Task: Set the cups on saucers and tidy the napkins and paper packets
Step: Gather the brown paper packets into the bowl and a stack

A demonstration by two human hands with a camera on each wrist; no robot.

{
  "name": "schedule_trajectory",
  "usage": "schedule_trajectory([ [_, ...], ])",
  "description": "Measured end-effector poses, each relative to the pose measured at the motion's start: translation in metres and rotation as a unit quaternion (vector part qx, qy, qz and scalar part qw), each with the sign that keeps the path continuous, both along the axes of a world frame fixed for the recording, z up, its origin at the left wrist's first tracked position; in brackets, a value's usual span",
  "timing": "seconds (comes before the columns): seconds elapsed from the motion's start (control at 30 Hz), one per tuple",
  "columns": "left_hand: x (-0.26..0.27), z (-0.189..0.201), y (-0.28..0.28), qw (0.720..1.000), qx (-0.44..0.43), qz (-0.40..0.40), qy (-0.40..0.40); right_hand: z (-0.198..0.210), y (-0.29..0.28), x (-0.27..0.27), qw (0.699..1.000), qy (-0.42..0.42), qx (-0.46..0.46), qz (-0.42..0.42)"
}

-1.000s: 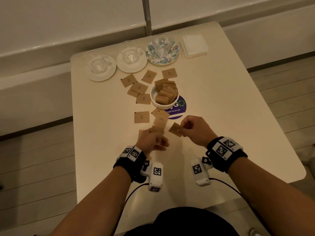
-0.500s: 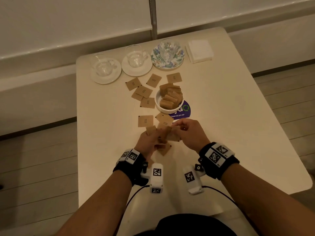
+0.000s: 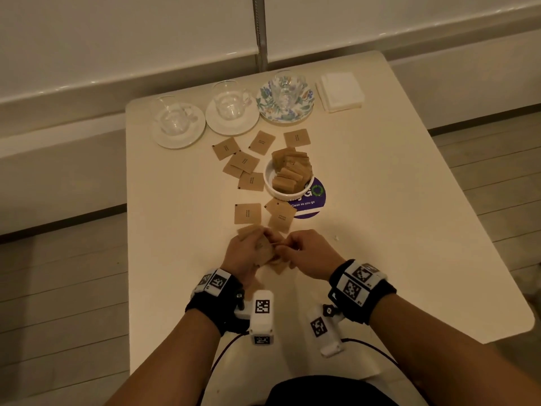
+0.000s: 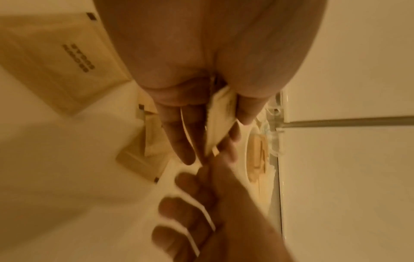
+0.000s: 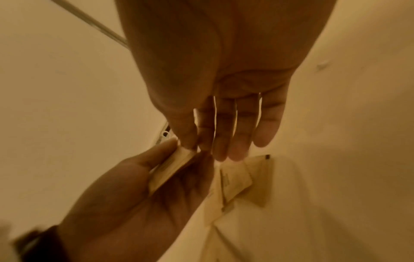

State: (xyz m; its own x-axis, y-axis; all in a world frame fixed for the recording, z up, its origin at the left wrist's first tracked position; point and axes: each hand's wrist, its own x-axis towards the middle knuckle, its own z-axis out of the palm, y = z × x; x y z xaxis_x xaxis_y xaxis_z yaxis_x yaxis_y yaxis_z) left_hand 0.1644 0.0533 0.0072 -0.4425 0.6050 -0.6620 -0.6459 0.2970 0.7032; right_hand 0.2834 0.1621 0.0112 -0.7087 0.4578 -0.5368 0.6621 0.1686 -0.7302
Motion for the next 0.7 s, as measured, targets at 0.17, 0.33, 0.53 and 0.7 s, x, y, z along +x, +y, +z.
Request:
schedule_trajectory([
  [0.17,-0.028,-0.011,-0.019,0.99,-0.04,0.115,-0.077,-0.023,-0.001,0.0,0.982,-0.096,0.154,0.054],
  [0.33,-0.039,-0.014,-0.025,0.99,-0.052,0.123,-0.044,-0.025,-0.021,-0.023,0.952,-0.088,0.265,0.126],
  [0.53,-0.044,-0.018,-0.028,0.992,-0.066,0.107,-0.006,-0.028,-0.009,-0.029,0.954,-0.135,0.23,0.14],
  [0.7,-0.048,-0.017,-0.024,0.992,-0.064,0.111,0.015,-0.026,0.014,-0.015,0.992,-0.092,0.079,0.037],
])
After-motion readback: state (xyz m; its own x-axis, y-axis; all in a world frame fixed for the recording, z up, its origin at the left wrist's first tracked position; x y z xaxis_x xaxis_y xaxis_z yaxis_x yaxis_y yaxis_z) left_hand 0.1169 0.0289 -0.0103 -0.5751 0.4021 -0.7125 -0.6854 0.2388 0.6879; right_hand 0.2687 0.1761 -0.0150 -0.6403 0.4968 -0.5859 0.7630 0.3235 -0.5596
